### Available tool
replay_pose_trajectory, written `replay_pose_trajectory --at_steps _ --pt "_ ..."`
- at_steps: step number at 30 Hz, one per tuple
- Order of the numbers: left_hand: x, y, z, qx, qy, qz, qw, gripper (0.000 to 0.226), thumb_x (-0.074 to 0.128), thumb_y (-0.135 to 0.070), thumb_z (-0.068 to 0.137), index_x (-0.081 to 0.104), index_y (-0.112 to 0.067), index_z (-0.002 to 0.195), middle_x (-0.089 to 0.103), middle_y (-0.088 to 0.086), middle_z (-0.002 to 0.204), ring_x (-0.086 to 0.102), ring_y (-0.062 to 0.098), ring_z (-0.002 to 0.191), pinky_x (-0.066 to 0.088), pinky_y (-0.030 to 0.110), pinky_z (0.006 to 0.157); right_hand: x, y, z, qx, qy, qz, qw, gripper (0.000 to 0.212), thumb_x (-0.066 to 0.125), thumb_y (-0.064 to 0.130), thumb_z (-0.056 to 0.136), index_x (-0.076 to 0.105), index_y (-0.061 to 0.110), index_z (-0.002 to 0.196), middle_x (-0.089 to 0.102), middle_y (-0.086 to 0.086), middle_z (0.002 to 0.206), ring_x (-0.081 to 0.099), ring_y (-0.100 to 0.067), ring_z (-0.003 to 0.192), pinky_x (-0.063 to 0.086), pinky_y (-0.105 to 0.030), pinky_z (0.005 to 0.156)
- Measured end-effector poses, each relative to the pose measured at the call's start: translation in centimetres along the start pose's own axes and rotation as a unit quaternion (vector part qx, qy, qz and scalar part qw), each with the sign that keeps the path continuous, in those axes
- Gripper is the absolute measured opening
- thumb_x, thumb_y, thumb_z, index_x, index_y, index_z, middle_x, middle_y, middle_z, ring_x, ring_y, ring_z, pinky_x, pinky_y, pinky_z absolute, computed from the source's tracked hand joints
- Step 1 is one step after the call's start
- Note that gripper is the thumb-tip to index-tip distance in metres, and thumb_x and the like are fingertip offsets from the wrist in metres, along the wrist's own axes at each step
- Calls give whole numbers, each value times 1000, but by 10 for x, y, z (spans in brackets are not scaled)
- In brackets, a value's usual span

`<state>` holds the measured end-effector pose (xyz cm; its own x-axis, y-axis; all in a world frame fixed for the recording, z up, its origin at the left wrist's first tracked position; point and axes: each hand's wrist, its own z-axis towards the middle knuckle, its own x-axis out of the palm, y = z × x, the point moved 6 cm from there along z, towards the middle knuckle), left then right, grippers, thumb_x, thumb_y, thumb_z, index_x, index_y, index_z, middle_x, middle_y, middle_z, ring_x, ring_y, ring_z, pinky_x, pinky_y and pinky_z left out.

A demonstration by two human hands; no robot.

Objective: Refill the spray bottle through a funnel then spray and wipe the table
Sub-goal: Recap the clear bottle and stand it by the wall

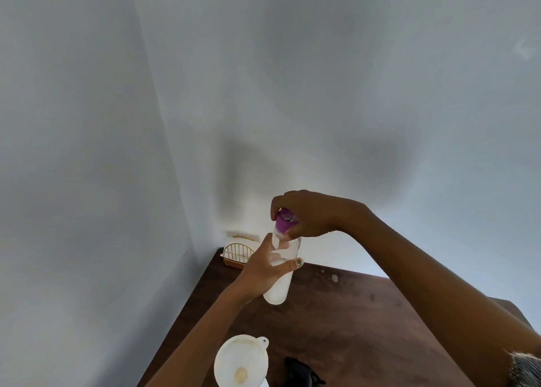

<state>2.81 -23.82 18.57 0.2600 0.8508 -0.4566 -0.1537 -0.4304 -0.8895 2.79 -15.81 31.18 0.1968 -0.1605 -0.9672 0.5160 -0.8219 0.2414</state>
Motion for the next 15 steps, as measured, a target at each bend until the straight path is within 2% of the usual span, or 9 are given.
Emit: replay_pose_trajectory --at_steps 4,7,10,13,15 --pt "8 13 9 -16 108 22 994 55 61 -41 85 32 -29 130 43 -4 140 46 17 125 41 35 103 23 -14 7 21 46 -30 998 45 72 7 77 54 16 117 50 -5 120 43 -15 96 37 -23 72" --pt "13 28 17 -41 157 47 986 58 61 -44 84 34 -29 133 39 -3 146 45 19 126 39 43 107 47 -26 17 27 68 -53 996 37 62 2 83 57 13 117 50 -8 121 46 -18 99 35 -22 73" --pt "21 40 26 -78 188 21 979 60 59 -38 87 29 -27 138 37 -2 148 41 19 130 36 42 107 71 -47 33 36 66 -61 995 32 56 2 86 57 13 116 51 -10 120 52 -25 105 36 -24 73" --pt "27 57 43 -124 205 -13 971 66 58 -35 89 21 -27 143 31 -2 151 35 21 135 35 41 101 90 -74 55 51 48 -53 996 32 58 1 84 56 12 113 50 -11 116 52 -26 93 41 -32 75" --pt "28 68 57 -129 193 -14 973 70 58 -31 89 16 -25 145 28 1 153 34 21 136 33 38 106 99 -88 69 54 26 -46 997 33 58 -1 81 55 12 111 50 -12 113 50 -25 86 44 -36 75"
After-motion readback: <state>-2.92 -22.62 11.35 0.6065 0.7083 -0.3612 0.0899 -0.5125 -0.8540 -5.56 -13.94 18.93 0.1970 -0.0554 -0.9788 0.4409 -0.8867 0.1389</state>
